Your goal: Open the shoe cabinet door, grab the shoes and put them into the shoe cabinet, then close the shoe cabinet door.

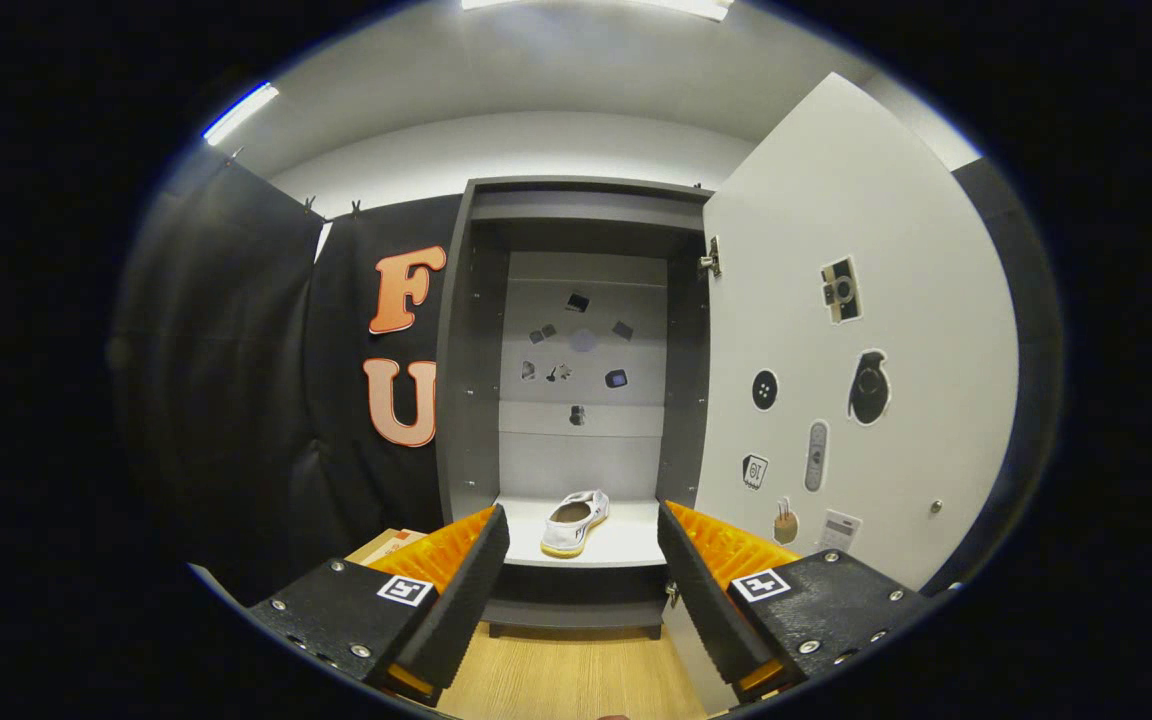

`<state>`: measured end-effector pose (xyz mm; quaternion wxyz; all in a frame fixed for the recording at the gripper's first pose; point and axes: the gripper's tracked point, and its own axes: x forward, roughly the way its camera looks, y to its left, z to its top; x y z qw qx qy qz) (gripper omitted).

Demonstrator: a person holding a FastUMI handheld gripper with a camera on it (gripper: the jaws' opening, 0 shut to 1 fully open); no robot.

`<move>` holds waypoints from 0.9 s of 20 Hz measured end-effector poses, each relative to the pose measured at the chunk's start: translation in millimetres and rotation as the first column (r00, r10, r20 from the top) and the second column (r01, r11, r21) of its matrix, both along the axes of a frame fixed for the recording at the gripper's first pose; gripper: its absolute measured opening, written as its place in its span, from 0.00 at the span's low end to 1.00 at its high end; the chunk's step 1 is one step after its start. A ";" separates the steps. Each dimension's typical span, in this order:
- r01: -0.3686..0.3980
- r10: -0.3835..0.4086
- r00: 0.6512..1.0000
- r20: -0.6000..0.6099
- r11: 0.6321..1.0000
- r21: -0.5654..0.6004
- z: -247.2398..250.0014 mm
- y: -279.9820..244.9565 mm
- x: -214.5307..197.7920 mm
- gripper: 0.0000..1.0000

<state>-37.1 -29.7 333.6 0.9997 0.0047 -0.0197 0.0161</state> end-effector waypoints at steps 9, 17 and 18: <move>0.089 -0.089 0.996 -0.010 0.996 -0.015 -0.8 -52.8 -48.9 0.93; 0.155 -0.155 0.988 -0.001 0.988 0.020 6.5 -110.5 -92.4 0.93; 0.162 -0.162 0.987 0.000 0.987 0.021 7.2 -118.6 -95.5 0.93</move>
